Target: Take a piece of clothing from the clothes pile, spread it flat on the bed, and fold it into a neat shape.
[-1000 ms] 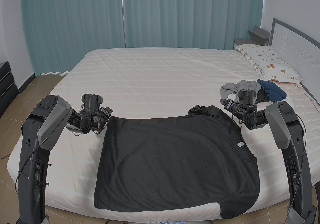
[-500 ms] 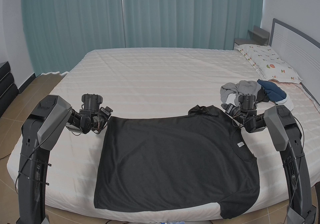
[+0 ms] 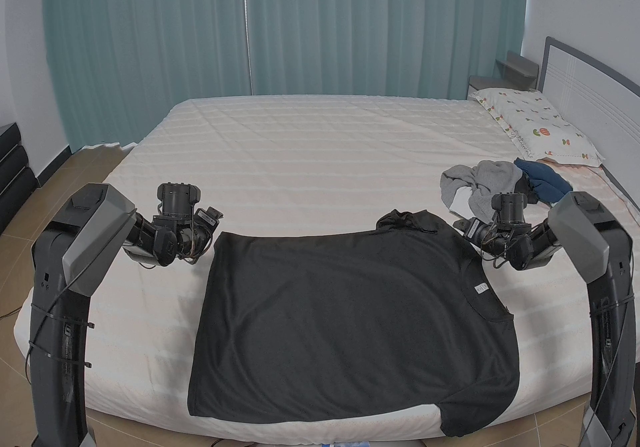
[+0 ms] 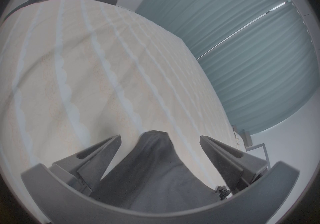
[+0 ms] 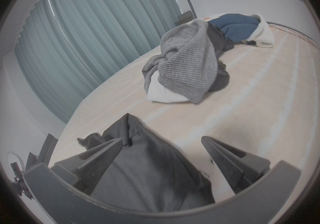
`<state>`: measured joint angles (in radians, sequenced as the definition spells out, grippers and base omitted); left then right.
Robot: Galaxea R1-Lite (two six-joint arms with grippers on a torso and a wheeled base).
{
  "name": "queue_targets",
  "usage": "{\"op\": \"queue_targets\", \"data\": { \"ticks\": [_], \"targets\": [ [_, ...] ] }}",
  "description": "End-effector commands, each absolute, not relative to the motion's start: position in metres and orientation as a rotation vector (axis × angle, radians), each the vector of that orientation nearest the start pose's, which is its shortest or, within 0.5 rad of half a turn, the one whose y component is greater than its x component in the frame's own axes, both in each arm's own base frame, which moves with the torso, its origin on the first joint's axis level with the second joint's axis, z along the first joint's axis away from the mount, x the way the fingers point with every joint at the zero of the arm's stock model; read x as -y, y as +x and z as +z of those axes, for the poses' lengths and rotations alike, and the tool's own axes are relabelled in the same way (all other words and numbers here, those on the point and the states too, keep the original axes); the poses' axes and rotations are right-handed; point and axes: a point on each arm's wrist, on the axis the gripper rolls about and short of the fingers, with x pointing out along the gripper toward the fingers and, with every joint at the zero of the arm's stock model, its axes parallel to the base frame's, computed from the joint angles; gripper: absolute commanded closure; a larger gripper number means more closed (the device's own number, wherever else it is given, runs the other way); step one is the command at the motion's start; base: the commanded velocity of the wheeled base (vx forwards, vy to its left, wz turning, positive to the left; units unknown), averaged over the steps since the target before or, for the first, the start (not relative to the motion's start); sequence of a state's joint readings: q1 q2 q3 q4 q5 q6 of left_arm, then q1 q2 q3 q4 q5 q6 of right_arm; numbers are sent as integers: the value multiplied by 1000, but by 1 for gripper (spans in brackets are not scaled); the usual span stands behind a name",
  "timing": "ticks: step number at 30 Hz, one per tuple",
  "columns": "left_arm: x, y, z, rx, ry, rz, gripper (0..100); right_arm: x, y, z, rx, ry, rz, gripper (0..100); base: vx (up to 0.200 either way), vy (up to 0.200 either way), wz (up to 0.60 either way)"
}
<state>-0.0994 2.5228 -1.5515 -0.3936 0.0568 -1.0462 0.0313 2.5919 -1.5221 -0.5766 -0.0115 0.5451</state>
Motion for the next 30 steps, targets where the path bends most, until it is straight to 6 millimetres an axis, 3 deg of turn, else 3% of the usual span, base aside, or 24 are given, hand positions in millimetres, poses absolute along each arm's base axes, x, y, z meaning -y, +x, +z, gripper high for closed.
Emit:
{"op": "queue_targets", "data": {
  "ticks": [1, 5, 6, 10, 14, 19, 22, 30],
  "targets": [
    [42, 460, 69, -450, -991, 191, 0, -17, 402, 74, -456, 605, 7, 0, 0, 0, 0],
    [45, 446, 71, -482, -986, 197, 0, -18, 354, 74, -497, 628, 60, 0, 0, 0, 0],
    [44, 443, 71, -486, -985, 199, 0, -18, 349, 73, -502, 632, 64, 0, 0, 0, 0],
    [43, 414, 65, -573, -980, 202, 0, -25, 310, 69, -550, 701, 86, 0, -50, 0, 0],
    [41, 381, 61, -658, -992, 167, 0, -31, 286, 67, -586, 769, 119, 0, -200, 0, 0],
    [45, 347, 51, -697, -990, 136, 0, -39, 268, 50, -667, 786, 124, 0, -200, 0, 0],
    [53, 320, 35, -729, -966, 113, 0, -40, 259, 38, -704, 822, 144, 0, -200, 0, 0],
    [53, 301, 14, -743, -860, 69, 0, -31, 252, 12, -720, 897, 167, 0, -50, 0, 0]
  ]
}}
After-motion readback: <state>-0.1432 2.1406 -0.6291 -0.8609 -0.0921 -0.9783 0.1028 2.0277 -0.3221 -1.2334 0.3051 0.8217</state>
